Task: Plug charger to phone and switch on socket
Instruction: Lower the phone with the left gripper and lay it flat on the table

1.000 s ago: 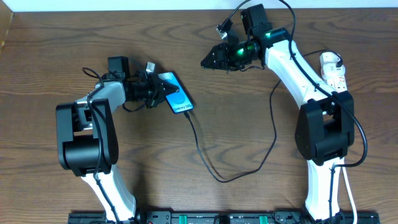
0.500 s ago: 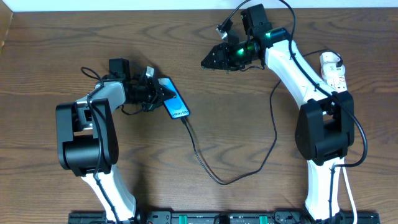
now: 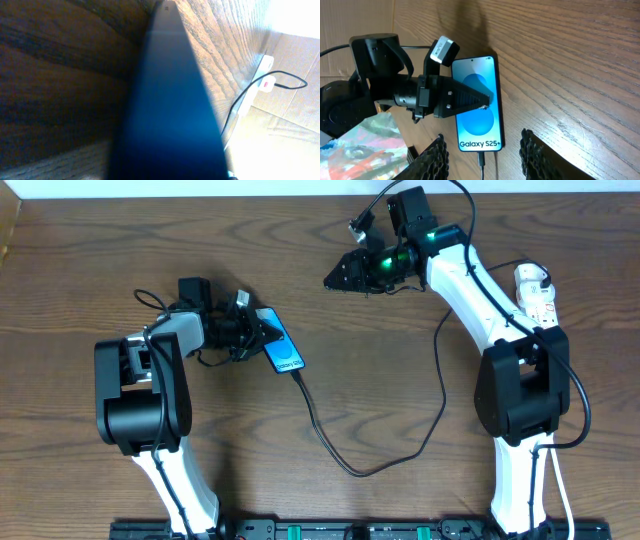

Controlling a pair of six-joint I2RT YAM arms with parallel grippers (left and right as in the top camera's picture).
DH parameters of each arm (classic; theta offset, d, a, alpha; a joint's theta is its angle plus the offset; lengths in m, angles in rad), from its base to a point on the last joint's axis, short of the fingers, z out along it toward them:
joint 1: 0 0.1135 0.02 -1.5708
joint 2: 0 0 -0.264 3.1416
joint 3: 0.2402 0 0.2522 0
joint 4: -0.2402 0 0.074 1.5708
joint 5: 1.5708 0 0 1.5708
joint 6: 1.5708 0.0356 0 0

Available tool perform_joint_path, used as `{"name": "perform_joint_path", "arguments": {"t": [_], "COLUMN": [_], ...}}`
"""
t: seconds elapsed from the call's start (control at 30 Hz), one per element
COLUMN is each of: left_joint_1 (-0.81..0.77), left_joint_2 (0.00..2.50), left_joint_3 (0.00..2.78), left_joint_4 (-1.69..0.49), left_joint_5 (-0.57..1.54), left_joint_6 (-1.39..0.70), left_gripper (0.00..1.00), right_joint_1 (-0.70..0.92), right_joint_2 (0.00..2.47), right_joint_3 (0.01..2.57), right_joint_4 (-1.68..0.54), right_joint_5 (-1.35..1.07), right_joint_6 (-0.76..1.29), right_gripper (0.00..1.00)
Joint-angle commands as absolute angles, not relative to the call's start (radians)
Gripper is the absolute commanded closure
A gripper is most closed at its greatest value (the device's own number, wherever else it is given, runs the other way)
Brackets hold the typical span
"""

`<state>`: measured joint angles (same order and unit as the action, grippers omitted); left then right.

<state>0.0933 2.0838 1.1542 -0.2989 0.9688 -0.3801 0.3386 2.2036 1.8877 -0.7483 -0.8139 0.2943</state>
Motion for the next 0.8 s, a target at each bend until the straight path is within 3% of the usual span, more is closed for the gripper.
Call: {"name": "perform_joint_path", "arguments": {"t": [0.0,0.47,0.77], "left_joint_1": [0.092,0.092,0.092], "left_joint_2": [2.099,2.099,2.099], "left_joint_3": [1.161,1.161,1.161], "left_joint_4": [-0.298,-0.299,-0.306], "left_joint_5": [0.974,0.974,0.974], "left_joint_6": [-0.359,-0.360,-0.360], "left_gripper": [0.93,0.84,0.70], "right_joint_1": [0.341,0.341,0.341], "right_joint_2": [2.172,2.172,2.172], "right_joint_3": [1.905,1.905,1.905], "right_joint_4": [-0.752,-0.752,-0.752], "right_joint_5": [-0.817,-0.817,-0.817], "right_joint_6": [0.272,0.272,0.272], "right_gripper": [0.54,0.54,0.54]}}
